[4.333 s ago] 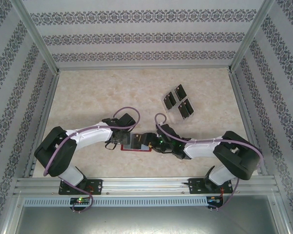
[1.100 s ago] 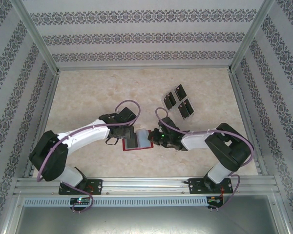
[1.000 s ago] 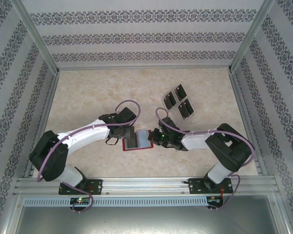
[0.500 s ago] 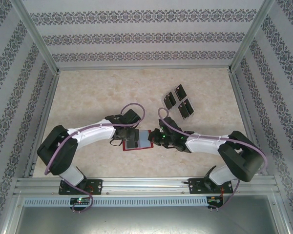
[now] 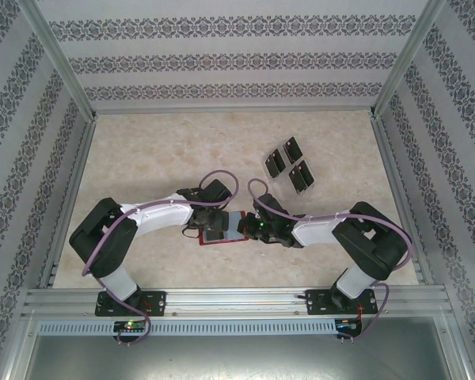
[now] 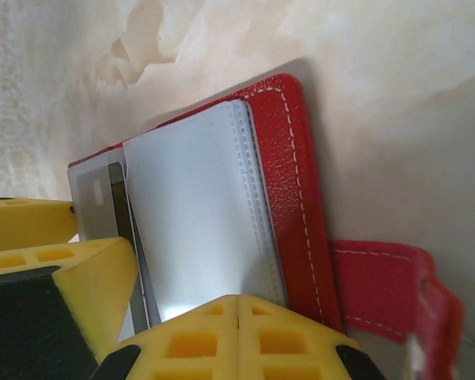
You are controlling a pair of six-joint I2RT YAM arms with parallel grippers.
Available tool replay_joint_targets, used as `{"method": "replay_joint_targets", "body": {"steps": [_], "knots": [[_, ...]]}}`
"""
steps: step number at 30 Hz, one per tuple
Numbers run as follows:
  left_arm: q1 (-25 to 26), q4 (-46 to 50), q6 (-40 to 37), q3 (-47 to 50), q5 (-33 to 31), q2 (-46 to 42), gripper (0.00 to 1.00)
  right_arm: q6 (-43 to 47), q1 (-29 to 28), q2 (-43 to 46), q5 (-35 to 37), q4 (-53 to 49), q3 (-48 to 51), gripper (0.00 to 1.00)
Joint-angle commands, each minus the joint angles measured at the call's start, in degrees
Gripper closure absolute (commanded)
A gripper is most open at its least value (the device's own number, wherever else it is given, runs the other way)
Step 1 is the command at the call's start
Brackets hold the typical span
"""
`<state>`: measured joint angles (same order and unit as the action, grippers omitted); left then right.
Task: Put the credit cards into the card holder
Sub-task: Insert the credit card into the card slot, then flip over the card slot in the card holder.
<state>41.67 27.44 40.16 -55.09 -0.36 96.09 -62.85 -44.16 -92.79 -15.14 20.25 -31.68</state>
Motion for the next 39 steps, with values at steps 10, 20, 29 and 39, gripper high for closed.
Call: {"method": "replay_joint_targets", "body": {"steps": [10, 20, 29, 39], "knots": [[0.9, 0.2, 1.2, 0.6, -0.8, 1.5, 0.25, -1.1, -0.6, -1.2, 0.5, 0.9, 1.5, 1.00], [0.7, 4.8, 0.4, 2.7, -4.1, -1.4, 0.25, -1.3, -0.6, -1.4, 1.0, 0.6, 1.6, 1.00], [-0.4, 5.8, -0.1, 4.5, -5.4, -3.2, 0.25, -1.3, -0.6, -1.4, 1.1, 0.5, 1.4, 1.00], [-1.4, 5.7, -1.4, 3.0, -5.7, -4.2, 0.25, -1.1, -0.6, -1.4, 0.8, 0.5, 0.8, 1.00]]}}
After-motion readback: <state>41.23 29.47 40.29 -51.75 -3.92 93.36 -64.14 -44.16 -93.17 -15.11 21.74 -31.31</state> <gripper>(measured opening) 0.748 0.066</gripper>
